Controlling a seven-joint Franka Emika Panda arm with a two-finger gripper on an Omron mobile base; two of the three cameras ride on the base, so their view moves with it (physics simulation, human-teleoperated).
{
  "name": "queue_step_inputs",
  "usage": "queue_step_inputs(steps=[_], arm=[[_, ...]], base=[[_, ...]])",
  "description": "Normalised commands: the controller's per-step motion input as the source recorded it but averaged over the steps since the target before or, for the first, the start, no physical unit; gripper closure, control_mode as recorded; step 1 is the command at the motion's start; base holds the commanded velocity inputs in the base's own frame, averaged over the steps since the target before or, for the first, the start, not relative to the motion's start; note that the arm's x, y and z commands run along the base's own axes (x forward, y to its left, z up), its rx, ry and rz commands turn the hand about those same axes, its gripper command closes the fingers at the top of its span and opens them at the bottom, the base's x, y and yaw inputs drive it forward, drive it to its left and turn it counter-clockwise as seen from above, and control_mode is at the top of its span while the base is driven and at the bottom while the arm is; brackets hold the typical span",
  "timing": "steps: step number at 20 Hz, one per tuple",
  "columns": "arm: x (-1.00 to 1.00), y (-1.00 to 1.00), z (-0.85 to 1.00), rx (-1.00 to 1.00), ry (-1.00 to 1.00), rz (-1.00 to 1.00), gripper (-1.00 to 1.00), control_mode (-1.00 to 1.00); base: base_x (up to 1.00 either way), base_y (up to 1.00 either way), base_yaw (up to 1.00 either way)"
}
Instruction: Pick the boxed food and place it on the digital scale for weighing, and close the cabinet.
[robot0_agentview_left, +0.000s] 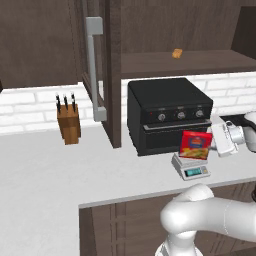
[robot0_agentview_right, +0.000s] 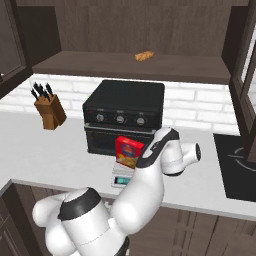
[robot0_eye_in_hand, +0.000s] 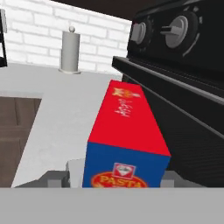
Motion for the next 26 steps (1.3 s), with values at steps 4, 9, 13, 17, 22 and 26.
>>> queue_step_inputs(steps=[4, 9, 13, 17, 22, 26], arm=[[0.00, 0.00, 0.00, 0.00, 0.02, 0.00, -1.00, -1.00], [0.00, -0.15, 0.00, 0.01, 0.00, 0.00, -1.00, -1.00], [-0.13, -0.36, 0.00, 0.03, 0.00, 0.00, -1.00, -1.00], [-0.69, -0.26, 0.02, 0.04, -0.13, -0.02, -1.00, -1.00], [-0.74, -0.27, 0.18, 0.08, -0.25, -0.03, -1.00, -1.00], [-0.85, -0.04, 0.41, 0.12, -0.44, -0.08, -1.00, -1.00]], base=[[0.00, 0.00, 0.00], [0.00, 0.00, 0.00], [0.00, 0.00, 0.00], [0.00, 0.00, 0.00], [0.00, 0.00, 0.00], [0.00, 0.00, 0.00]])
